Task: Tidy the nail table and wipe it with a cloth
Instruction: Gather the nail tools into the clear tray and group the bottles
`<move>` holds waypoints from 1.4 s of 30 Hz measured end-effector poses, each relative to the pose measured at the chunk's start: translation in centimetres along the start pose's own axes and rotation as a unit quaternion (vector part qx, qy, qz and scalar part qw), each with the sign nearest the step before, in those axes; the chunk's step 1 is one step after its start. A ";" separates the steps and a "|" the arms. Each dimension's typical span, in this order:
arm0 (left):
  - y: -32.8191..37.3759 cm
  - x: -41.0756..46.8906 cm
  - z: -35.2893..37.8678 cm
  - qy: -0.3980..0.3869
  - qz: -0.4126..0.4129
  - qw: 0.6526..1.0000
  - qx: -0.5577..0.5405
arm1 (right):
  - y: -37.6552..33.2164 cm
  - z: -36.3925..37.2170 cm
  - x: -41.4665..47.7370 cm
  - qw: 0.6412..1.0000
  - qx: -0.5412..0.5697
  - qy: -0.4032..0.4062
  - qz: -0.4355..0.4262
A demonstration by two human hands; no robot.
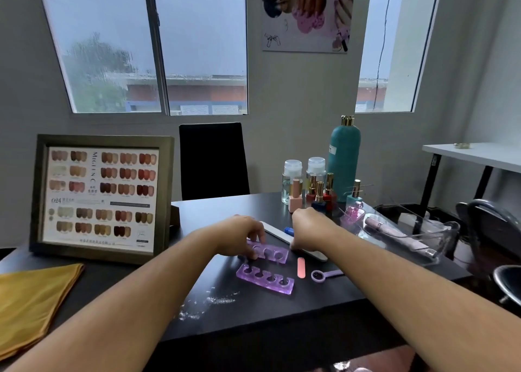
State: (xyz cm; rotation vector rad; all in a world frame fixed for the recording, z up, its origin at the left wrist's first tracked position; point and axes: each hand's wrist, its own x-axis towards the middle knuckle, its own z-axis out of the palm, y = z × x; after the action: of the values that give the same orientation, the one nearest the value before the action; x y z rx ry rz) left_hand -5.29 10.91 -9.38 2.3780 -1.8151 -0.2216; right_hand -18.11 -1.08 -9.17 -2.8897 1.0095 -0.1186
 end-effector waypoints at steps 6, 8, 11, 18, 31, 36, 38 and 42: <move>-0.7 -0.3 0.0 0.075 -0.002 0.996 -0.046 | -0.2 0.0 0.6 0.999 0.029 -0.022 0.015; -0.9 -0.4 -0.3 0.087 0.000 0.994 -0.072 | -0.1 -0.3 0.7 0.997 0.060 -0.044 0.023; -0.7 -0.4 -1.2 0.087 0.002 0.986 -0.141 | 0.4 -0.8 0.9 0.989 0.122 -0.070 0.038; 1.6 1.1 -5.0 0.169 0.036 0.967 -0.185 | 3.6 -6.5 -0.2 0.973 0.219 0.007 0.068; 15.3 11.3 -3.3 0.162 0.145 0.967 -0.132 | 17.4 -9.5 -3.1 0.974 0.057 0.094 0.198; 16.8 12.9 -1.4 0.104 0.171 0.975 -0.094 | 18.1 -7.2 -2.3 0.977 0.034 0.077 0.194; 16.9 13.3 -0.8 0.074 0.170 0.980 -0.076 | 18.1 -6.5 -1.9 0.979 0.016 0.071 0.192; 16.8 14.1 0.2 0.034 0.165 0.985 -0.042 | 18.2 -5.1 -1.6 0.982 -0.021 0.067 0.173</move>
State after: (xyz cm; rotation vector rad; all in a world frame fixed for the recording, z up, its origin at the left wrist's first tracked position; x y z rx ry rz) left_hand -17.50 -7.09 -6.63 1.9665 -2.0837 -0.1721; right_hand -31.09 -14.49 -5.93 -2.7181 1.5375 -0.2754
